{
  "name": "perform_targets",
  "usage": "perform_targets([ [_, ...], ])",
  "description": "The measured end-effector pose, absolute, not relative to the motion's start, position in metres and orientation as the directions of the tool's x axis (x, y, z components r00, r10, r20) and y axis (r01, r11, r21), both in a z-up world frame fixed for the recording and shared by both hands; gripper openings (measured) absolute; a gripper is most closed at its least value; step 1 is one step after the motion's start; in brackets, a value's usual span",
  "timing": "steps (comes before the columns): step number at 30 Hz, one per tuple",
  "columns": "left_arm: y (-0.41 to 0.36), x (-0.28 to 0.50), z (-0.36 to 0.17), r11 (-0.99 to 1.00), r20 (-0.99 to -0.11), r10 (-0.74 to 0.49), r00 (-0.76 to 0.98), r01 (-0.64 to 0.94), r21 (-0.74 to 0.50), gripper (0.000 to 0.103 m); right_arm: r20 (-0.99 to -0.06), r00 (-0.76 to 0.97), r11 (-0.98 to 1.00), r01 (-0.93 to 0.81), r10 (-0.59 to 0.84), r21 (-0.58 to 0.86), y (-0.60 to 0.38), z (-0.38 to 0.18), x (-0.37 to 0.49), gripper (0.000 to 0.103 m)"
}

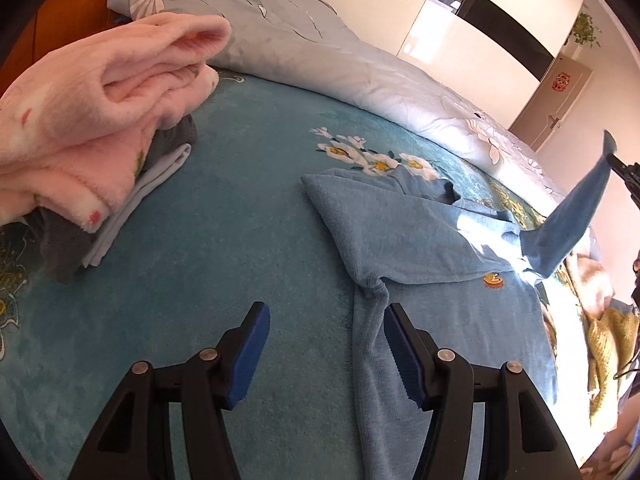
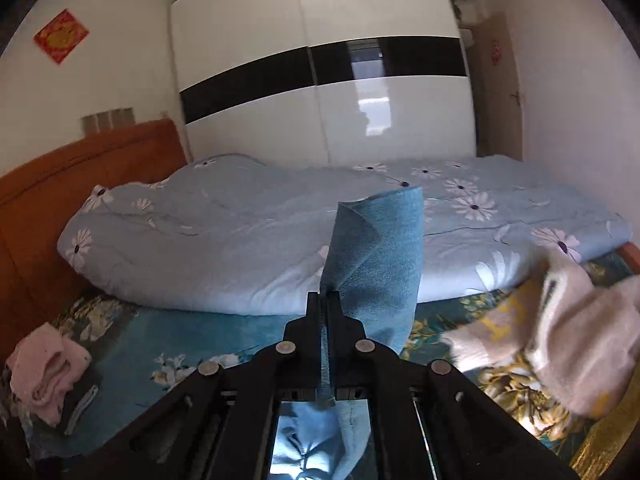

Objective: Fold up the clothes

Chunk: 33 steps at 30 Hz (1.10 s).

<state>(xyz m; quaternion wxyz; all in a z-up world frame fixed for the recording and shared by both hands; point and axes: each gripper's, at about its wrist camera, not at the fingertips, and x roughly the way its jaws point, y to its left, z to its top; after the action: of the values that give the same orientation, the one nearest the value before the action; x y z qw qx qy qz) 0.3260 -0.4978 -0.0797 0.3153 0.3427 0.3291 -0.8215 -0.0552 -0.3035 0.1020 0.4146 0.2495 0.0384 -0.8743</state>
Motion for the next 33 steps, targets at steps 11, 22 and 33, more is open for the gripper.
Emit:
perform_targets([
  [11, -0.495, 0.358, -0.096, -0.51, -0.787, -0.235, -0.571, 0.762, -0.4, 0.063, -0.682, -0.171, -0.376, 0.913, -0.711, 0.162, -0.463, -0.033, 0.108, 0.002],
  [22, -0.496, 0.367, -0.111, -0.482, -0.785, -0.203, -0.585, 0.758, -0.44, 0.064, -0.757, -0.055, -0.285, 0.942, -0.651, 0.177, -0.459, -0.091, 0.168, 0.006],
  [33, -0.527, 0.321, -0.094, -0.553, -0.743, -0.193, -0.641, 0.696, -0.457, 0.063, -0.746, -0.104, -0.333, 0.929, -0.658, 0.164, -0.388, -0.063, 0.114, 0.02],
])
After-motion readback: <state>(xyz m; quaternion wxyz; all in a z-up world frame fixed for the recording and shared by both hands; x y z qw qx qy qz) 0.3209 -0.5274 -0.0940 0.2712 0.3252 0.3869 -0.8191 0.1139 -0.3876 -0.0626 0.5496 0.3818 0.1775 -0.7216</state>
